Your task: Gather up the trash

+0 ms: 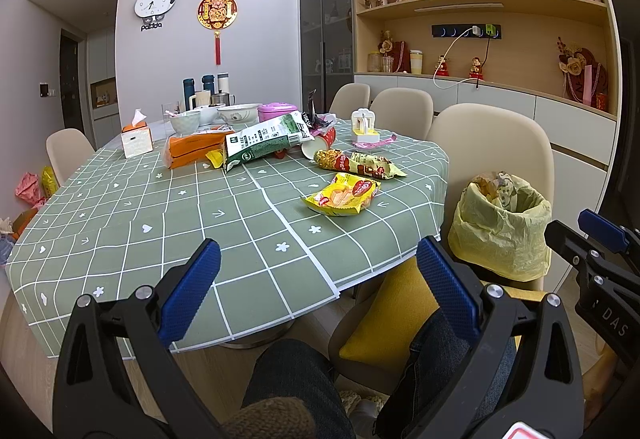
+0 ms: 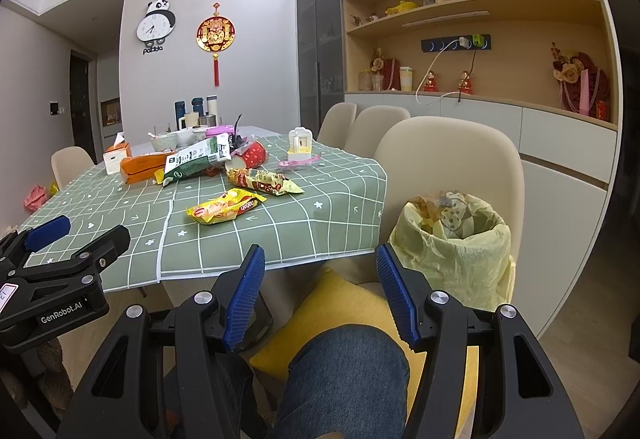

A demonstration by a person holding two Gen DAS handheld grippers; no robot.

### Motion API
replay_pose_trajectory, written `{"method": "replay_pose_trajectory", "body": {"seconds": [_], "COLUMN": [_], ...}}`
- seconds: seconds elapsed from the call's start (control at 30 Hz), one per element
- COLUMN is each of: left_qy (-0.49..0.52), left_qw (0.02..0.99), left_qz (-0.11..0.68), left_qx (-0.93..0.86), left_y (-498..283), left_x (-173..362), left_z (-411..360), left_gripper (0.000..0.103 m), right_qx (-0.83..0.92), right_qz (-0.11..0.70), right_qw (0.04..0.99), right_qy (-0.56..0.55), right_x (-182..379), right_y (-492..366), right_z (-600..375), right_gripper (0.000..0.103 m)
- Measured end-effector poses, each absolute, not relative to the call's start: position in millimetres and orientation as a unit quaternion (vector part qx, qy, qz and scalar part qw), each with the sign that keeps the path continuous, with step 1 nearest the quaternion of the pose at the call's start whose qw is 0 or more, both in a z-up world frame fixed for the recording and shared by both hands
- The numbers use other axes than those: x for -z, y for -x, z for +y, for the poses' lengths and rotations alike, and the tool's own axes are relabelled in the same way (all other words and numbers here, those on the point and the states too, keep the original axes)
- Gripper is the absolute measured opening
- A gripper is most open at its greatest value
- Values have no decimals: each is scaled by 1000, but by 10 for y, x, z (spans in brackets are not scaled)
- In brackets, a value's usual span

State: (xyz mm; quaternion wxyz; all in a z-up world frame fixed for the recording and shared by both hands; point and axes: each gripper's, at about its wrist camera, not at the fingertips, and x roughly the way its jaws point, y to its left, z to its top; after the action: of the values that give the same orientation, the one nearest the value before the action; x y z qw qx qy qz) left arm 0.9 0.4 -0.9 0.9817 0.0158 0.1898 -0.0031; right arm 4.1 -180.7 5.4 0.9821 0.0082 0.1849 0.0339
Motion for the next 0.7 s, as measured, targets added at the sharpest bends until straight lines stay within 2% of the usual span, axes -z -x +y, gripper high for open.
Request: {"method": "replay_pose_trajectory", "body": {"seconds": [0.7], "left_qy": [-15], "left_qw": [981], "left_qz": [191], "left_qx": [3], "left_y": [-5], "left_x": [15], "left_z": [5], "left_gripper": [94], "right_qx": [-35], "right_qz": [187], "right_qw": [982], "right_qy": [-9], "right_x": [-19], "right_y": [-64], "right_z": [-1802], "right_gripper": [55]}}
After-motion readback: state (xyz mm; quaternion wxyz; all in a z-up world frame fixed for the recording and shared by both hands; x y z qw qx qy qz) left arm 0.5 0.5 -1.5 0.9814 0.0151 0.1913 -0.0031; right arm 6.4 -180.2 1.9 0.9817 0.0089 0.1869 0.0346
